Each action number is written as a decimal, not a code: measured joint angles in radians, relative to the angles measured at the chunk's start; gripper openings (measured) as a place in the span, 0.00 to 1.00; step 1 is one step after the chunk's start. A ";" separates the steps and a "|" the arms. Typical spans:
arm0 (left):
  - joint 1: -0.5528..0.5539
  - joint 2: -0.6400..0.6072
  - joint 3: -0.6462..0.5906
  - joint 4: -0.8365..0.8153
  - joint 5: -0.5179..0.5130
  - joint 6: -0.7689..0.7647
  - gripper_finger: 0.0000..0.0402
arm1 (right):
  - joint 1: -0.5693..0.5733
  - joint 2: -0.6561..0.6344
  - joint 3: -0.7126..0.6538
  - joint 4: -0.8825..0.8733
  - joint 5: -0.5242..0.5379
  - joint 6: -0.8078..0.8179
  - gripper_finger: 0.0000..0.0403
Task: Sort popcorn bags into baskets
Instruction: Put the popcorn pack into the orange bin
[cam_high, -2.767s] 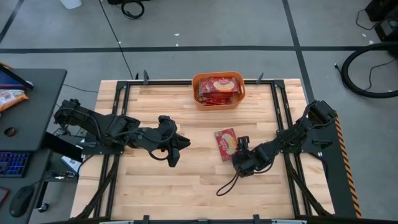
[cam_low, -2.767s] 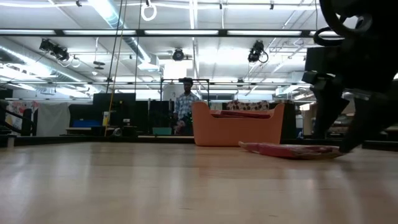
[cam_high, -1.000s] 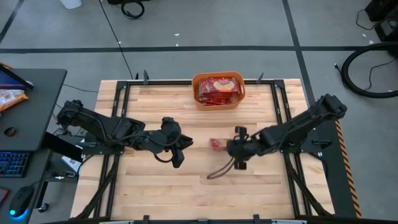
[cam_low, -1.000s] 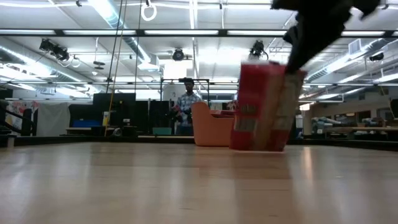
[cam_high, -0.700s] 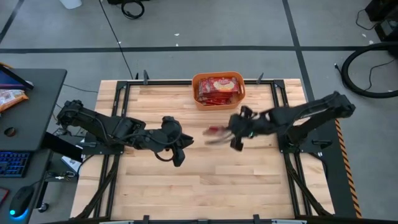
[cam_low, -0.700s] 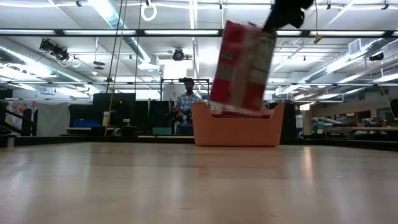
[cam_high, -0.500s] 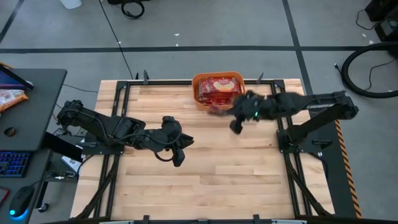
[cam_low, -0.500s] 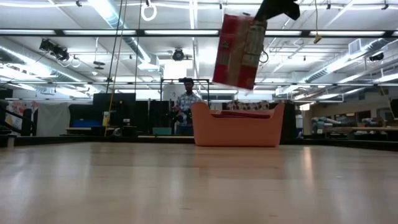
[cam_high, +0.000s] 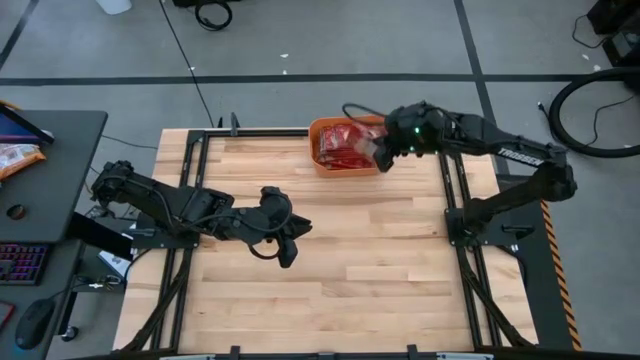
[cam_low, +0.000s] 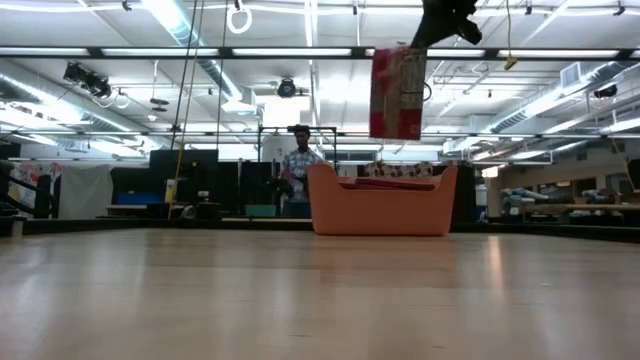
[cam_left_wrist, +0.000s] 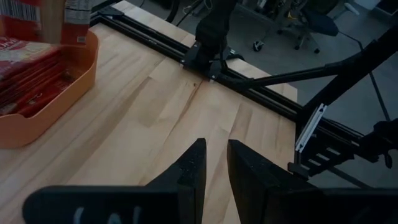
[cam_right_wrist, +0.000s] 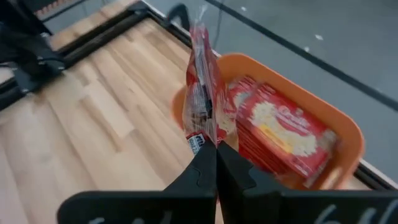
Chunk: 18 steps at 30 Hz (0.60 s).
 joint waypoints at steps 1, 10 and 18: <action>0.000 0.000 0.000 0.000 0.000 0.000 0.17 | -0.023 0.000 0.000 -0.002 -0.015 0.000 0.00; 0.000 0.000 0.000 0.000 0.000 0.000 0.17 | -0.224 0.006 -0.001 -0.001 -0.126 0.001 0.01; 0.000 0.000 0.000 0.000 0.000 0.000 0.17 | -0.344 0.010 -0.011 -0.004 -0.147 -0.025 0.01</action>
